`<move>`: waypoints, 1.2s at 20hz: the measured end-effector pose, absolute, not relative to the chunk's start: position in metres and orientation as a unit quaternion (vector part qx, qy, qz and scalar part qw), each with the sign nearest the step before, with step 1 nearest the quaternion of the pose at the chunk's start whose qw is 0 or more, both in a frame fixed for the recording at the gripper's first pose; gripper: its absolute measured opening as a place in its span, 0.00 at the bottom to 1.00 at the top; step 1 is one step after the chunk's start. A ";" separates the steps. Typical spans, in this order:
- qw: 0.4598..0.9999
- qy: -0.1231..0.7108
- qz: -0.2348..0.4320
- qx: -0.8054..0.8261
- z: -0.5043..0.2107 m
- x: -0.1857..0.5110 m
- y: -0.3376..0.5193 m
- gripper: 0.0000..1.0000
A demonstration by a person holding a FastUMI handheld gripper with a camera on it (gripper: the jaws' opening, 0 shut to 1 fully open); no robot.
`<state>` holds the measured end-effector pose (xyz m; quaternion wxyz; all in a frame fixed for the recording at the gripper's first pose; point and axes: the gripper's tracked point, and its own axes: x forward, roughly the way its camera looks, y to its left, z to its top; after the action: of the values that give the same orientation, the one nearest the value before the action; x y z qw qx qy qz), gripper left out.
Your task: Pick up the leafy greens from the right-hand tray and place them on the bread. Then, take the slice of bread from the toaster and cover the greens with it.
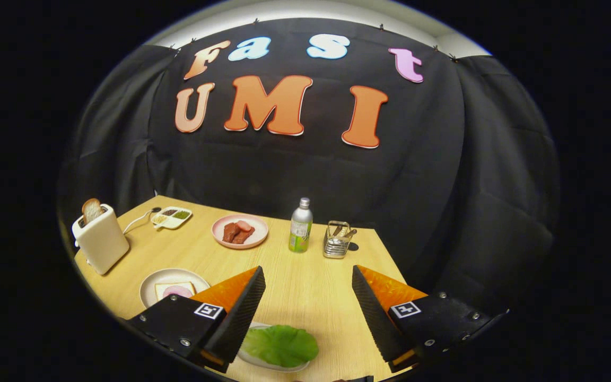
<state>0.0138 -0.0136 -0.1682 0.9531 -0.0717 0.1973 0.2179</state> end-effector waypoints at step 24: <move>0.798 0.437 0.376 -0.177 -0.343 -0.064 0.005 0.95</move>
<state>-0.0641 0.0051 -0.3434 0.7978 -0.1770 0.4372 0.3755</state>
